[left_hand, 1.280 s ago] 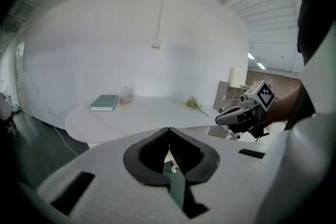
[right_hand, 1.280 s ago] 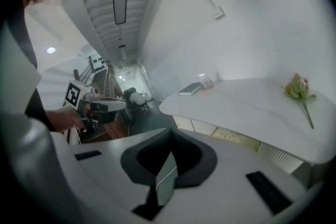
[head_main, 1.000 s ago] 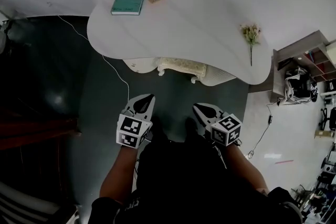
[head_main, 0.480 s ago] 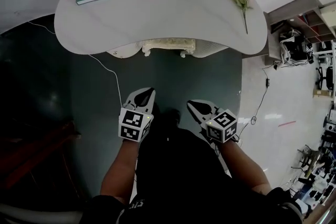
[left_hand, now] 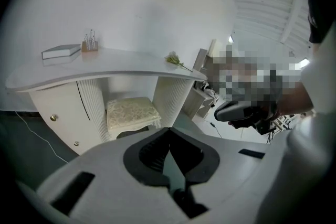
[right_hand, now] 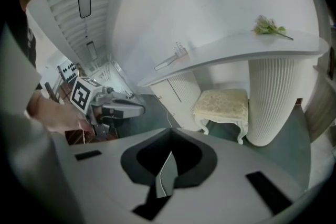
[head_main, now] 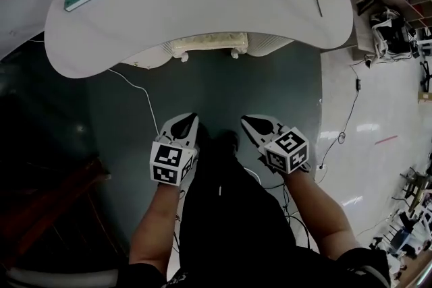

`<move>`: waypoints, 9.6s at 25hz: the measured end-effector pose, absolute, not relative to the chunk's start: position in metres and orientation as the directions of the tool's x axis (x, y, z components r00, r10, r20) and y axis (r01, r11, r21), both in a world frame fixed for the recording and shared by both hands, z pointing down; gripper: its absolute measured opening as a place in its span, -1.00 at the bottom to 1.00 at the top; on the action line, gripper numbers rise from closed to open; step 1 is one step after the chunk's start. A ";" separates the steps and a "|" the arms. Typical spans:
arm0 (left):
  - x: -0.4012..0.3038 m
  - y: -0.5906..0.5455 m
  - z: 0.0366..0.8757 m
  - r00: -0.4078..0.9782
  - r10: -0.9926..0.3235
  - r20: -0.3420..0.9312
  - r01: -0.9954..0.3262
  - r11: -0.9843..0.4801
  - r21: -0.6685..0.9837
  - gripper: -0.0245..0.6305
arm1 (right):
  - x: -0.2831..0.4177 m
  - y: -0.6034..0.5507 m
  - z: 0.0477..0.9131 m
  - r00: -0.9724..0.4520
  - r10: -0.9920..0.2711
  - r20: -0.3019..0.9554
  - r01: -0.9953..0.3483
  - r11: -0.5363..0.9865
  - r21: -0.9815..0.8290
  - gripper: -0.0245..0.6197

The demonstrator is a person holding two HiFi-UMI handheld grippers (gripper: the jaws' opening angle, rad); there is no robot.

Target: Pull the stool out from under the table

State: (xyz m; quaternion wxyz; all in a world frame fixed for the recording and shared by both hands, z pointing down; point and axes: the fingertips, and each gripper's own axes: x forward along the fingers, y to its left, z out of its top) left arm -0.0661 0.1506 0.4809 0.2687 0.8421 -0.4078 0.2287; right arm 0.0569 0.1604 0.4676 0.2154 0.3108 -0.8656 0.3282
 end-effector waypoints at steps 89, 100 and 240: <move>-0.168 -0.108 0.905 0.497 -0.436 0.751 -0.801 -0.562 0.204 -0.34 | 0.156 -0.147 0.906 -0.270 -0.401 0.875 -0.840 0.542 -0.011 -0.22; -0.168 -0.108 0.908 0.390 -0.419 0.820 -0.878 -0.437 0.194 -0.22 | 0.154 -0.141 0.906 -0.333 -0.286 0.899 -0.830 0.542 -0.135 -0.21; -0.089 -0.168 0.086 0.369 -0.892 0.261 -0.925 -0.381 0.007 -0.90 | 0.113 -0.167 0.064 -0.789 -0.608 0.093 -0.615 0.775 -0.145 -0.91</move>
